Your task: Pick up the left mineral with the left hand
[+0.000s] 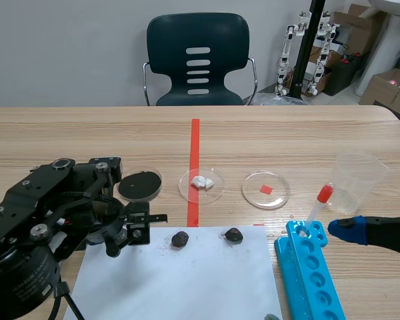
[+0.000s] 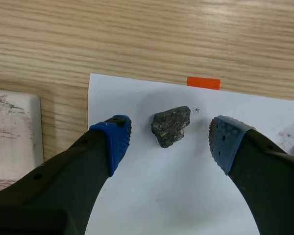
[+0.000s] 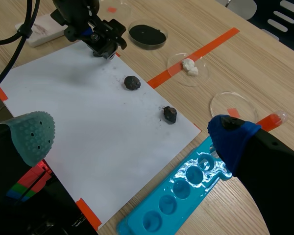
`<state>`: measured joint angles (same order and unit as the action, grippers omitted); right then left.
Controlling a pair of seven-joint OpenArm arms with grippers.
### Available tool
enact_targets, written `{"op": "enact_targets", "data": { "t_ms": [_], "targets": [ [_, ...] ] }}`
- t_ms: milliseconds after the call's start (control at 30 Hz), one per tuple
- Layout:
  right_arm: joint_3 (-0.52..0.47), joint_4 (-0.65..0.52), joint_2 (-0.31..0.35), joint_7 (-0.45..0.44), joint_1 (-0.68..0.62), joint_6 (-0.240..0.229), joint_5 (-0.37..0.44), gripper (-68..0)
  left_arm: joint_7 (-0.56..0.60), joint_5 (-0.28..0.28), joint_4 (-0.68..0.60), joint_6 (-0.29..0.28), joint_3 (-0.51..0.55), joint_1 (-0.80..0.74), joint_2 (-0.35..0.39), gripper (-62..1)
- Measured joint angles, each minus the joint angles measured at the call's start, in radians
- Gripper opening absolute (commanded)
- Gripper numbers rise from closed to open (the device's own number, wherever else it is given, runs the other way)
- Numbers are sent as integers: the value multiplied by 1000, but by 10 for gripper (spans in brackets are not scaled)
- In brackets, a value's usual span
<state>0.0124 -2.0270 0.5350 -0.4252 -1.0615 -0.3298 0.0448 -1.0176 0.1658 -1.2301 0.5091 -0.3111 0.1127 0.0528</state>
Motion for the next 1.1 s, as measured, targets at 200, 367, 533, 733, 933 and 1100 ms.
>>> {"op": "enact_targets", "data": {
  "t_ms": [200,367,533,733,933,1100],
  "targets": [
    [0,0,0,0,0,0,0,4,0,0,0,0,0,32,0,-247],
    [0,0,0,0,0,0,0,4,0,0,12,0,0,37,0,-247],
    [0,0,0,0,0,0,0,4,-2,4,88,0,0,52,0,-247],
    [0,0,0,0,0,0,0,4,-3,9,92,0,0,59,0,-260],
    [0,0,0,0,0,0,0,4,-26,11,92,0,0,60,0,-362],
    [0,0,0,0,0,0,0,4,-49,11,92,0,0,64,0,-446]
  ]
}}
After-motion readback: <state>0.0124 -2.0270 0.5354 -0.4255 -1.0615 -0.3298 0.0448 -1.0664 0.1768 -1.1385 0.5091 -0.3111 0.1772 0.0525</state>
